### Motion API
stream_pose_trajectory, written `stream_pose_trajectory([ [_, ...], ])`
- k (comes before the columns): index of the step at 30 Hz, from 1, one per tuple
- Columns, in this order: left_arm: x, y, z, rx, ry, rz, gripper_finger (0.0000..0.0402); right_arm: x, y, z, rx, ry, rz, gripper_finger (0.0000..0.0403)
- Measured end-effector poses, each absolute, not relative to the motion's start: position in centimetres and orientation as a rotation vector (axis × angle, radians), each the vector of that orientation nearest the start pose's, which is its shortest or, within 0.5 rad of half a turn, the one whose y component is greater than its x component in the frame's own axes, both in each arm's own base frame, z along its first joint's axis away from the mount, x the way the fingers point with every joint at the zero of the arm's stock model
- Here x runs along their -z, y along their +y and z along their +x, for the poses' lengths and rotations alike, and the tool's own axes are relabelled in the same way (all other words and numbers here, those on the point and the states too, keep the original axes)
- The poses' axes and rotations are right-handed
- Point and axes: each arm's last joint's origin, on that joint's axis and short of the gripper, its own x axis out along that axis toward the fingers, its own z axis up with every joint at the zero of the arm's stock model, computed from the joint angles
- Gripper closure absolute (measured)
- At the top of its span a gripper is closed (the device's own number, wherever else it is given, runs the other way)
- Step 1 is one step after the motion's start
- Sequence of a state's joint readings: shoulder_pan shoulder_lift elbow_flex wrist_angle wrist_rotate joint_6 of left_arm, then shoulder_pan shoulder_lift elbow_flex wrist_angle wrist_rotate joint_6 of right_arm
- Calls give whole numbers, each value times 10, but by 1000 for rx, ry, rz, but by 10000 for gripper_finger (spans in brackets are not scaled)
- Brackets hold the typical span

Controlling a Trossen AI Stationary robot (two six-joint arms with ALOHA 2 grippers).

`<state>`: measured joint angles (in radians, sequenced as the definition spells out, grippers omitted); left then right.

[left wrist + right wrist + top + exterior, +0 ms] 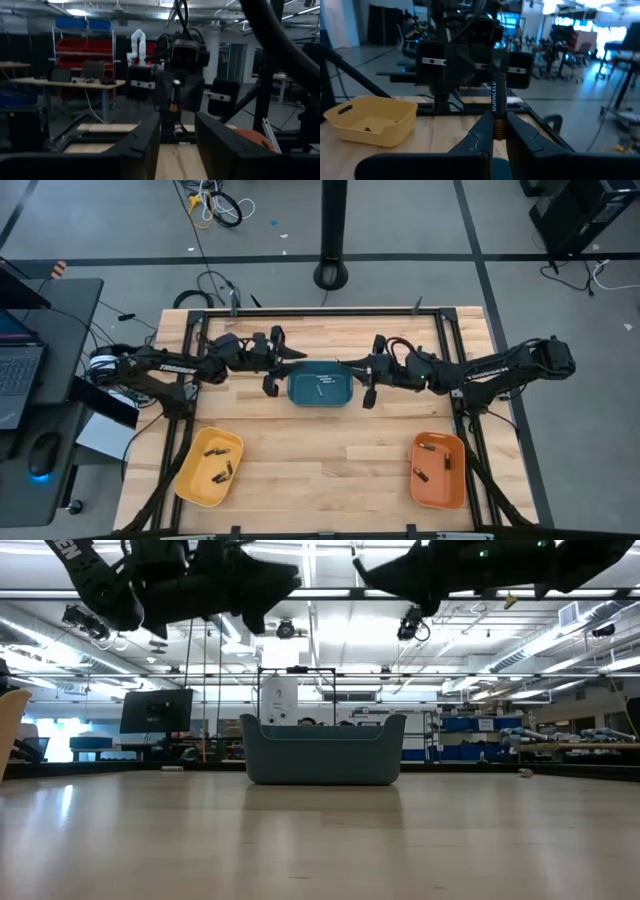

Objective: Sort batteries
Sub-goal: Put the black battery into the yellow bin

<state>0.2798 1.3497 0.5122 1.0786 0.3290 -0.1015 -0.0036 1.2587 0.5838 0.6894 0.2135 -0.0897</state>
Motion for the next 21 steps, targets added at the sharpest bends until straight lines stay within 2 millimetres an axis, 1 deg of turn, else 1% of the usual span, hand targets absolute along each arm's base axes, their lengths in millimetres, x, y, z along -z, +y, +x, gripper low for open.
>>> stream_pose_trajectory([
  [3, -247, 55, 266, 58, -244, -11, 251, -251, -1, 264, 195, -14, -112, 361],
  [7, -250, 48, 288, 94, -243, 4, 236, -253, 6, 264, 171, -34, -133, 361],
  [12, -248, 47, 320, 116, -231, -2, 233, -254, 14, 263, 158, -41, -170, 361],
  [15, -249, 47, 335, 133, -237, 0, 232, -254, 16, 263, 168, -38, -181, 361],
  [18, -250, 46, 344, 180, -251, 8, 232, -254, 18, 263, 162, -37, -190, 361],
  [21, -249, 44, 347, 212, -285, 20, 232, -254, 20, 262, 159, -40, -202, 361],
])
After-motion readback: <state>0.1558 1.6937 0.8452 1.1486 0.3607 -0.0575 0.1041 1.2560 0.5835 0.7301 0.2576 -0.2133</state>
